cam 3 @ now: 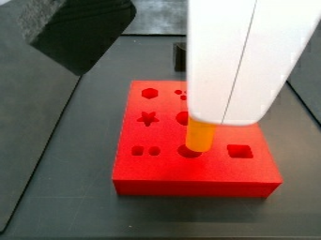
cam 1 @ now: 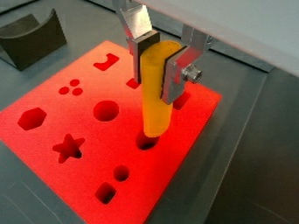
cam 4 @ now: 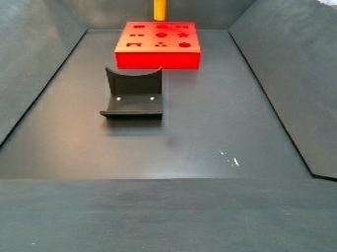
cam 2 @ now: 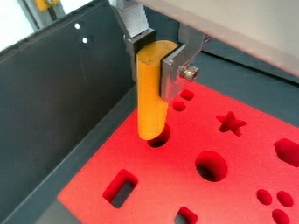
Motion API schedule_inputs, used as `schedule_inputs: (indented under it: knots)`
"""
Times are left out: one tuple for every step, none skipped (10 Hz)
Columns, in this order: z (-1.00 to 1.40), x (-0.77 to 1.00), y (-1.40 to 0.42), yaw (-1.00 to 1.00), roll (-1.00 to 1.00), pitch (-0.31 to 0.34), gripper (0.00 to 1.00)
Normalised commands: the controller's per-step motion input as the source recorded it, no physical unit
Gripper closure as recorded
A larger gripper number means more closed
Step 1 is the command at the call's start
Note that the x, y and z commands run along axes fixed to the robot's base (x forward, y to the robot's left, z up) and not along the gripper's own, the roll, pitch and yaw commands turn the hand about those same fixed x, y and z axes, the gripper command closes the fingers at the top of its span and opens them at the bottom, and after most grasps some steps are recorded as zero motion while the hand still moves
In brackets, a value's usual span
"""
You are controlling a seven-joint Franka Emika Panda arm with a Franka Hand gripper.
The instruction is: Insert the oval object.
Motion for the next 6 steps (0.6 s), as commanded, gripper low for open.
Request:
schedule_inputs:
  knots:
    - [-0.23,0.09,0.0,0.0,0.09,0.054,1.0]
    - [-0.27,0.08,0.0,0.0,0.1,0.041,1.0]
    - [-0.26,0.01,0.0,0.0,0.1,0.029,1.0]
    - [-0.23,0.0,0.0,0.0,0.07,0.011,1.0]
    - [-0.22,-0.03,0.0,0.0,0.04,0.0,1.0]
    - [-0.23,-0.13,0.0,0.04,0.02,0.0,1.0]
